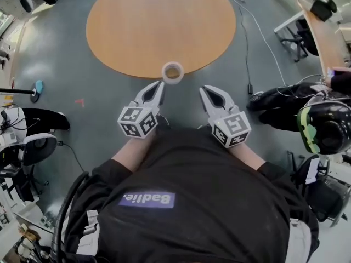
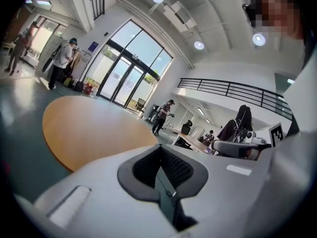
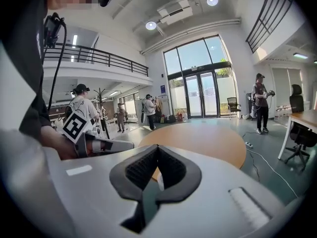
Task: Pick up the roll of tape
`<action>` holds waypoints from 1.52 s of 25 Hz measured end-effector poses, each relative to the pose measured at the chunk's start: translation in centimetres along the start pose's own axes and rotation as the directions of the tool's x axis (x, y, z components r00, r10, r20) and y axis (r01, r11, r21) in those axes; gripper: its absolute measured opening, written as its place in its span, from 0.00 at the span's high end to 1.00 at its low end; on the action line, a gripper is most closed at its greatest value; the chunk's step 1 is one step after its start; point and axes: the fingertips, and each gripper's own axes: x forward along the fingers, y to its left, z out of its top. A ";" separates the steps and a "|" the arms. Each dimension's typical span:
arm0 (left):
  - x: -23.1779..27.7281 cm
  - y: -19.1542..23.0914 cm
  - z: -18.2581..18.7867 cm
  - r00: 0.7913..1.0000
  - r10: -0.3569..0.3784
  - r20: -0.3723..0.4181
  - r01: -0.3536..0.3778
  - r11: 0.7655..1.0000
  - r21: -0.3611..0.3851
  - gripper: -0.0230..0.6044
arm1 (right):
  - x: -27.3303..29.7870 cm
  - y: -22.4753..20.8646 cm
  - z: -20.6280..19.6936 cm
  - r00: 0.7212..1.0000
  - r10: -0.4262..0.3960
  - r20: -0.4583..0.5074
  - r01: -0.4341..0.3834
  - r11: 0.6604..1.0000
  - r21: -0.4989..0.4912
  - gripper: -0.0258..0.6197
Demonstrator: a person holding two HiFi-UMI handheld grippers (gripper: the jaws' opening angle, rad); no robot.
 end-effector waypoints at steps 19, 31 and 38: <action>4.3 7.4 -9.6 0.992 -0.123 -0.022 0.075 0.725 -0.685 0.62 | 1.8 -4.4 0.5 0.999 0.010 -0.053 -0.010 1.000 -0.007 0.95; 6.5 12.4 -14.6 0.987 -0.134 0.093 0.151 0.536 -0.831 0.21 | 0.3 -6.4 -1.1 0.991 -0.006 -0.132 0.003 1.000 -0.021 0.95; 8.3 14.3 -17.9 0.987 -0.146 0.069 0.133 0.489 -0.862 0.08 | -0.6 -7.2 -2.5 0.982 -0.025 -0.185 0.020 0.999 -0.033 0.94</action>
